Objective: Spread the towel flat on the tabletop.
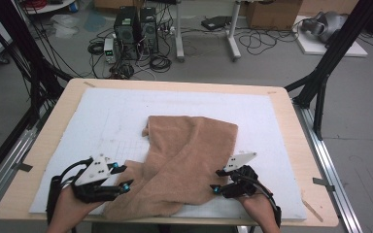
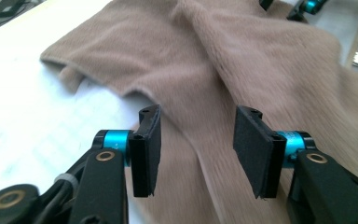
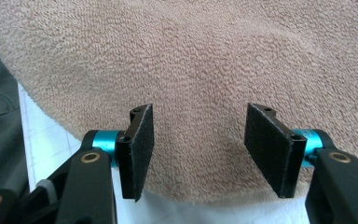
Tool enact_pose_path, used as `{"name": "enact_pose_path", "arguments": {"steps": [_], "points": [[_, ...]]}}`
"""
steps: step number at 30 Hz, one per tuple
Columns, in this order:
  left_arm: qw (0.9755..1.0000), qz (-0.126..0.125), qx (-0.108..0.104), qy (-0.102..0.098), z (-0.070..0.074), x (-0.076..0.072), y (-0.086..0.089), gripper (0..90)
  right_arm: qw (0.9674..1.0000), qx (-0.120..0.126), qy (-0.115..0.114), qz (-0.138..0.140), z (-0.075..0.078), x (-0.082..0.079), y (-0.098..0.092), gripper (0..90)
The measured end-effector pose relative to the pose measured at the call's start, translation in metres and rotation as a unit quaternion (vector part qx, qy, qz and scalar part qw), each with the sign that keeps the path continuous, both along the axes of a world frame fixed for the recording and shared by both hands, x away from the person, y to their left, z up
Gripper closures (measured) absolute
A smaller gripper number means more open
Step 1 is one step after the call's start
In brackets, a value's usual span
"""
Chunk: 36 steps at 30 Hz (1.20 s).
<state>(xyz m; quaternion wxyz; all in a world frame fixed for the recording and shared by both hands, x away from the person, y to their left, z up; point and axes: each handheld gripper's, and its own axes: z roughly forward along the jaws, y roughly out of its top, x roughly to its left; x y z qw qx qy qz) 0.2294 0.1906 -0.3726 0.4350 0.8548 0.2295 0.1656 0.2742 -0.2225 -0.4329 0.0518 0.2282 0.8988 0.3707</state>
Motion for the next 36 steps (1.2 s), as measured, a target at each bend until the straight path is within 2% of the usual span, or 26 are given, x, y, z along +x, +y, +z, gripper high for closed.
{"name": "enact_pose_path", "arguments": {"steps": [5, 6, 9, 12, 15, 17, 19, 22, 24, 27, 30, 33, 36], "points": [[0.9995, -0.009, 0.02, 0.023, -0.013, 0.032, -0.024, 48.6, 1.0, 0.0, -0.002, -0.009, 0.001, 0.0, -0.007, 41.8], [0.9994, -0.008, 0.018, 0.026, -0.015, 0.038, -0.028, 48.2, 0.9999, 0.001, -0.001, -0.012, 0.001, 0.0, -0.009, 41.7], [0.9991, -0.016, 0.022, 0.033, -0.021, 0.05, -0.037, 45.8, 0.9999, 0.001, -0.001, -0.015, 0.001, 0.0, -0.012, 41.6], [0.998, -0.028, 0.038, 0.042, -0.029, 0.057, -0.046, 45.2, 0.9998, 0.001, 0.002, -0.019, -0.001, 0.0, -0.015, 41.5], [0.9951, -0.032, 0.067, 0.065, -0.04, 0.066, -0.054, 46.6, 0.9998, -0.003, 0.006, -0.017, -0.004, 0.0, -0.013, 41.5], [0.9922, -0.04, 0.083, 0.084, -0.046, 0.069, -0.057, 51.4, 0.9999, -0.007, 0.004, -0.014, -0.006, 0.0, -0.011, 41.5], [0.9889, -0.048, 0.1, 0.099, -0.054, 0.071, -0.061, 60.0, 0.9998, -0.008, 0.004, -0.016, -0.006, 0.001, -0.01, 41.9], [0.9901, -0.046, 0.089, 0.099, -0.056, 0.069, -0.06, 72.5, 0.9999, -0.005, 0.006, -0.015, -0.006, 0.002, -0.011, 43.4], [0.9905, -0.045, 0.094, 0.09, -0.055, 0.068, -0.06, 80.7, 0.9999, -0.005, 0.004, -0.016, -0.006, 0.002, -0.011, 45.7], [0.9913, -0.039, 0.098, 0.079, -0.052, 0.063, -0.057, 83.3, 0.9998, -0.009, 0.001, -0.019, -0.006, 0.003, -0.011, 48.6], [0.9933, -0.025, 0.091, 0.067, -0.049, 0.057, -0.047, 83.8, 0.9997, -0.012, 0.0, -0.02, -0.005, 0.003, -0.011, 51.3], [0.9958, -0.004, 0.072, 0.055, -0.044, 0.049, -0.028, 84.1, 0.9997, -0.011, 0.001, -0.021, -0.005, 0.004, -0.011, 54.6], [0.9971, 0.016, 0.058, 0.047, -0.04, 0.04, -0.01, 84.5, 0.9997, -0.01, 0.006, -0.023, -0.005, 0.006, -0.011, 57.2]]}}
